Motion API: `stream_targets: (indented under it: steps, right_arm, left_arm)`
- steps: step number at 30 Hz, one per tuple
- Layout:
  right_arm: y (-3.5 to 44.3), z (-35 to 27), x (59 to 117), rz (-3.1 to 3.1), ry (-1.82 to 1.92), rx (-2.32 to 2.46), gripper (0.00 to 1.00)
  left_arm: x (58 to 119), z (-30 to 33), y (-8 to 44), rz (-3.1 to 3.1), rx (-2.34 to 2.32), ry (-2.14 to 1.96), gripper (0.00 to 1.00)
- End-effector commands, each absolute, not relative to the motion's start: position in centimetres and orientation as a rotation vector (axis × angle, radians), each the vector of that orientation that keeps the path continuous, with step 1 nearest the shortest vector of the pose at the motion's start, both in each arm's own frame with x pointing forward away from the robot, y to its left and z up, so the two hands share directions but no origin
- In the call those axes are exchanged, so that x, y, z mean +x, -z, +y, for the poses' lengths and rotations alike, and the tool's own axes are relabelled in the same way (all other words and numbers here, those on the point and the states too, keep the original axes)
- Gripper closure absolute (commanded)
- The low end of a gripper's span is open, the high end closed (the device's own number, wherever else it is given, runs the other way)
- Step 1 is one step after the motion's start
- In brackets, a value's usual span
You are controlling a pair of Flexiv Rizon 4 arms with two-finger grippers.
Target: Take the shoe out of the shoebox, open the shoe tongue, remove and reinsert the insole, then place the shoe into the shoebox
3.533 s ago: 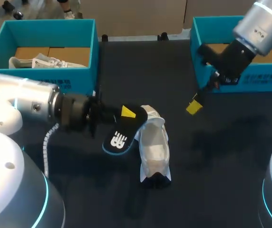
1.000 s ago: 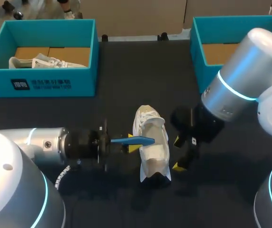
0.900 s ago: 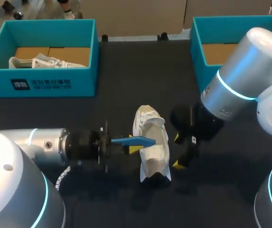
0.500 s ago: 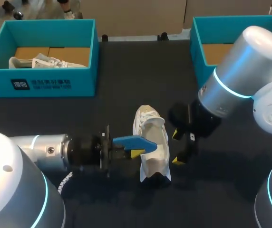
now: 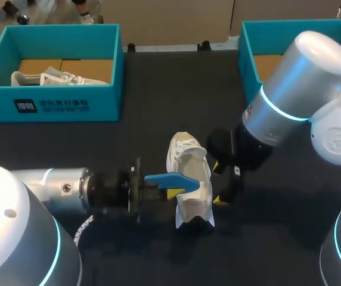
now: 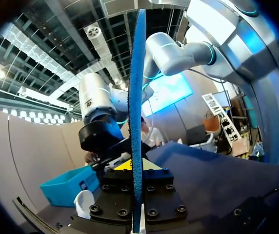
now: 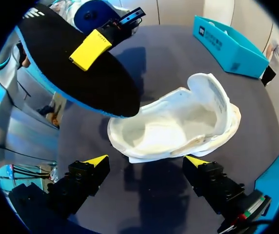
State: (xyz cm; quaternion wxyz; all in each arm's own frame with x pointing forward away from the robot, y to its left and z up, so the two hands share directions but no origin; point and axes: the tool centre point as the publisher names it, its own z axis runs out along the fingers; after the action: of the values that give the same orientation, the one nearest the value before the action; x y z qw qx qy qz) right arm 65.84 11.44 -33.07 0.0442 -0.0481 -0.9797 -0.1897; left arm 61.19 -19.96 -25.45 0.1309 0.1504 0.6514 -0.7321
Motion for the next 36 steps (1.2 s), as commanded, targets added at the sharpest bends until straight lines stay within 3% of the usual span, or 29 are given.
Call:
stream_targets:
  steps: [1, 36]
  right_arm:
    - [33.2, 11.2, 65.8, -3.002, 0.581, -0.137, 0.00]
    - [33.6, 11.0, 66.1, -3.013, 0.576, -0.065, 0.00]
  left_arm:
    - [61.5, -20.6, 25.3, 1.891, 0.437, 2.125, 1.00]
    - [62.2, -23.6, 27.0, 1.894, 0.488, 2.193, 1.00]
